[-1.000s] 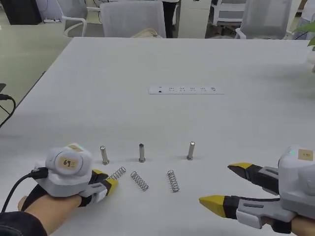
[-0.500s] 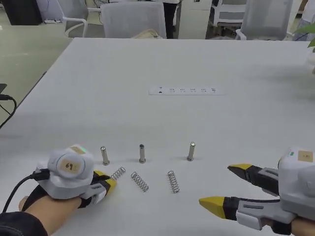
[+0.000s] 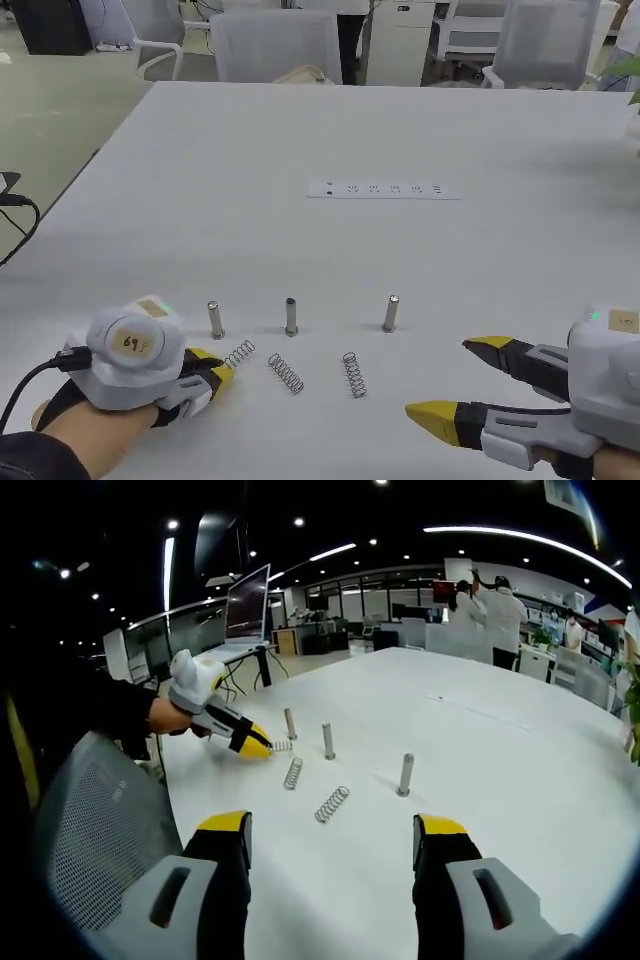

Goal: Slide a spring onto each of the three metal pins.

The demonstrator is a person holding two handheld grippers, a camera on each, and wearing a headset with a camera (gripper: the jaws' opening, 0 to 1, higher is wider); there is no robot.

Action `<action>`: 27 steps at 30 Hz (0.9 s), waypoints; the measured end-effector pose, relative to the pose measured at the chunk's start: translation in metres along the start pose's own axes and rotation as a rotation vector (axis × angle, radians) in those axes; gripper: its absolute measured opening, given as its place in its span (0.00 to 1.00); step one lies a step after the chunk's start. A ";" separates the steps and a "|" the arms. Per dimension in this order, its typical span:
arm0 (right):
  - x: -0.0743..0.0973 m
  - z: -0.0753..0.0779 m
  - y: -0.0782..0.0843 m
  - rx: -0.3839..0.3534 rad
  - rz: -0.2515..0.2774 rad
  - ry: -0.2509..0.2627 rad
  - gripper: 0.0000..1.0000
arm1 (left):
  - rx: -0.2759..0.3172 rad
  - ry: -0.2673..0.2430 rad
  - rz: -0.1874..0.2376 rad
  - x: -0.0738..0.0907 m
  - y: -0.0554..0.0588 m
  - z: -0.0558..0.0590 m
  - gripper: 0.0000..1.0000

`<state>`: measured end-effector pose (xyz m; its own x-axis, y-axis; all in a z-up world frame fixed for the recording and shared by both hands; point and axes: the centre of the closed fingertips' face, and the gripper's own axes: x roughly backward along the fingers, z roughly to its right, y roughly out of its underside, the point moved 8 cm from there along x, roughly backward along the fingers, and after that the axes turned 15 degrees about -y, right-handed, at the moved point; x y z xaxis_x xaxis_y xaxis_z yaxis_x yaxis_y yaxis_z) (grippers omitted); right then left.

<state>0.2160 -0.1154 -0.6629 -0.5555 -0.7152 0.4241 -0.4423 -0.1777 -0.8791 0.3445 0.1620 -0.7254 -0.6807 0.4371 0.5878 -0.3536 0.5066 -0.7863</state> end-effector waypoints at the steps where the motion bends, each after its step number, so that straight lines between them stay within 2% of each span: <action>1: 0.000 0.000 0.000 0.002 0.001 -0.001 0.64 | 0.000 0.001 0.002 0.001 0.000 0.000 0.02; 14: 0.000 0.000 -0.009 0.023 -0.006 -0.021 0.63 | -0.015 0.040 0.055 0.023 -0.005 0.005 0.02; 20: 0.001 0.005 -0.017 0.044 -0.012 -0.035 0.61 | -0.023 0.052 0.080 0.030 -0.009 0.007 0.02; 27: -0.006 0.009 -0.027 0.071 -0.025 -0.074 0.59 | -0.026 0.063 0.101 0.035 -0.014 0.010 0.02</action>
<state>0.2377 -0.1125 -0.6436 -0.4907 -0.7573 0.4308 -0.4025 -0.2415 -0.8830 0.3194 0.1623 -0.6957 -0.6700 0.5325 0.5172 -0.2679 0.4763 -0.8375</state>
